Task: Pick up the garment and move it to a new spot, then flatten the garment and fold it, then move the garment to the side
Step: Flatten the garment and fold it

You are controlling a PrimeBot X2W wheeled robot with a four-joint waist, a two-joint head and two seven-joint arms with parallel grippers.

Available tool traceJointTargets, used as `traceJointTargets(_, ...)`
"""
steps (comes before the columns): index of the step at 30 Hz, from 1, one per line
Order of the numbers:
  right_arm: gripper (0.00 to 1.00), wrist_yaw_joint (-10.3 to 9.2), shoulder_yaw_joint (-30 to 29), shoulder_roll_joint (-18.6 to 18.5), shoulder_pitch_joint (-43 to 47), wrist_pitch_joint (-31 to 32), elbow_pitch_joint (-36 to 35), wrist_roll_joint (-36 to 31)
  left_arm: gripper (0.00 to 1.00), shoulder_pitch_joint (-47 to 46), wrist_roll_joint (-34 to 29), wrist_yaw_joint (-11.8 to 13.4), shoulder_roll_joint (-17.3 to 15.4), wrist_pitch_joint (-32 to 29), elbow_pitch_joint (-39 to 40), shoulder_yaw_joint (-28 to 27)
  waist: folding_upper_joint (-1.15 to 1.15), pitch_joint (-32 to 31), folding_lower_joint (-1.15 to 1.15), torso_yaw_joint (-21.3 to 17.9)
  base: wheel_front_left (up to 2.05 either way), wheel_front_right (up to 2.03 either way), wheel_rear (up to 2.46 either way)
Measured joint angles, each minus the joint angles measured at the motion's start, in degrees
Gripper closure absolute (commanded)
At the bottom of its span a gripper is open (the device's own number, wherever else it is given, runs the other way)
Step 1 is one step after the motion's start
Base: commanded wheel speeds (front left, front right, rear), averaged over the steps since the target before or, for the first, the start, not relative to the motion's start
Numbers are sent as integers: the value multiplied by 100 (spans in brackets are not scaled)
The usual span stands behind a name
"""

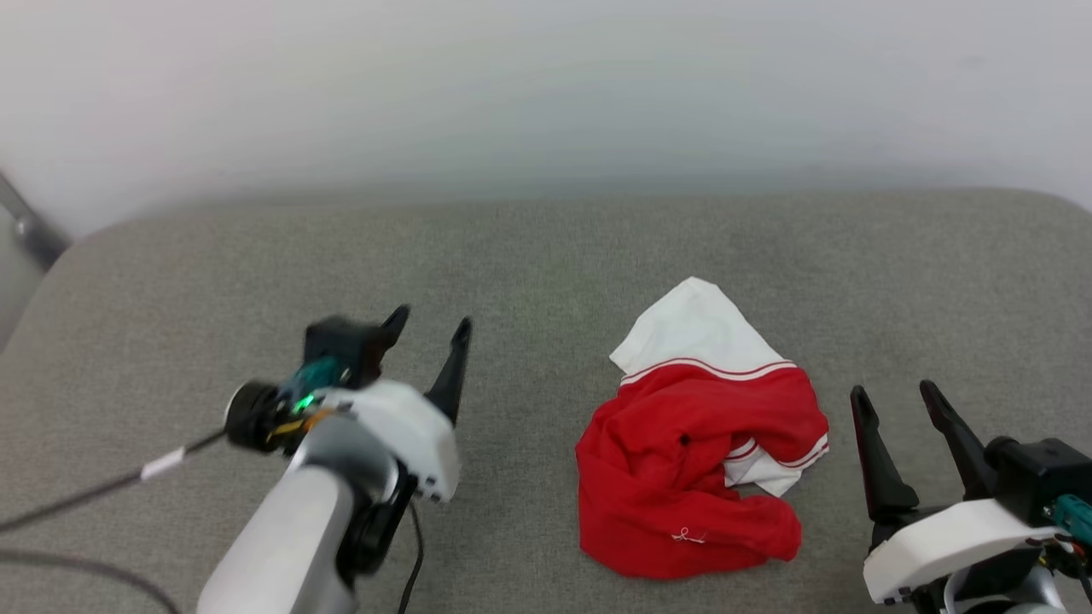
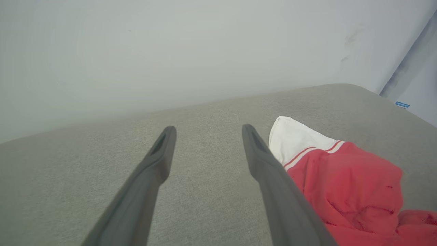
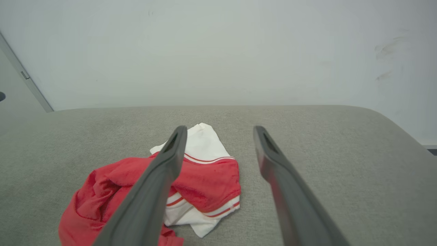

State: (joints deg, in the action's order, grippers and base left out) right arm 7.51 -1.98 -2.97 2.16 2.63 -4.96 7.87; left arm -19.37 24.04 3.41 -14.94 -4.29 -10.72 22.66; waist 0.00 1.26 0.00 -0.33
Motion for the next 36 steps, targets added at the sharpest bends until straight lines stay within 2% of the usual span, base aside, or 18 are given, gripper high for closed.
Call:
traceJointTargets(6,0,0,59,1,-198,-8,16,-3,0,-1277,147,-602,349,-987,-924,500,0,405,0,-94,0,0,0)
traceJointTargets(10,0,0,73,1,-289,-58,76,-1,0,-1870,244,-890,572,-1619,-1582,873,0,663,0,-199,0,0,0)
traceJointTargets(18,0,0,162,2,-493,-163,221,36,0,-2348,655,-1076,818,-2840,-2689,1807,0,973,1,-480,0,0,0)
traceJointTargets(24,0,-1,178,1,-561,-227,321,82,0,-2472,1312,-1076,779,-3473,-2794,2597,0,1067,0,-625,0,0,0)
traceJointTargets(25,0,-1,172,1,-563,-237,328,97,48,-2493,1407,-1074,762,-3529,-2788,2696,0,1076,0,-637,0,0,0)
traceJointTargets(26,0,-1,172,1,-564,-242,342,101,65,-2499,1501,-1074,747,-3541,-2778,2761,0,1082,1,-650,0,0,0)
traceJointTargets(27,0,-1,177,2,-565,-252,354,102,94,-2526,1537,-1074,715,-3546,-2777,2864,0,1084,0,-659,0,0,0)
traceJointTargets(28,0,0,176,2,-567,-260,357,109,100,-2551,1582,-1076,690,-3546,-2786,2929,0,1086,0,-667,0,0,0)
traceJointTargets(29,0,0,163,2,-569,-264,381,119,100,-2562,1644,-1091,654,-3353,-2847,3065,0,1066,0,-666,0,0,0)
traceJointTargets(33,0,-1,87,1,-561,-267,421,126,100,-2618,1537,-1090,606,-2831,-3018,3050,0,957,1,-602,0,0,0)
traceJointTargets(36,0,0,48,2,-528,-264,424,124,100,-2694,1415,-940,437,-2358,-2984,2916,0,825,0,-516,0,0,0)
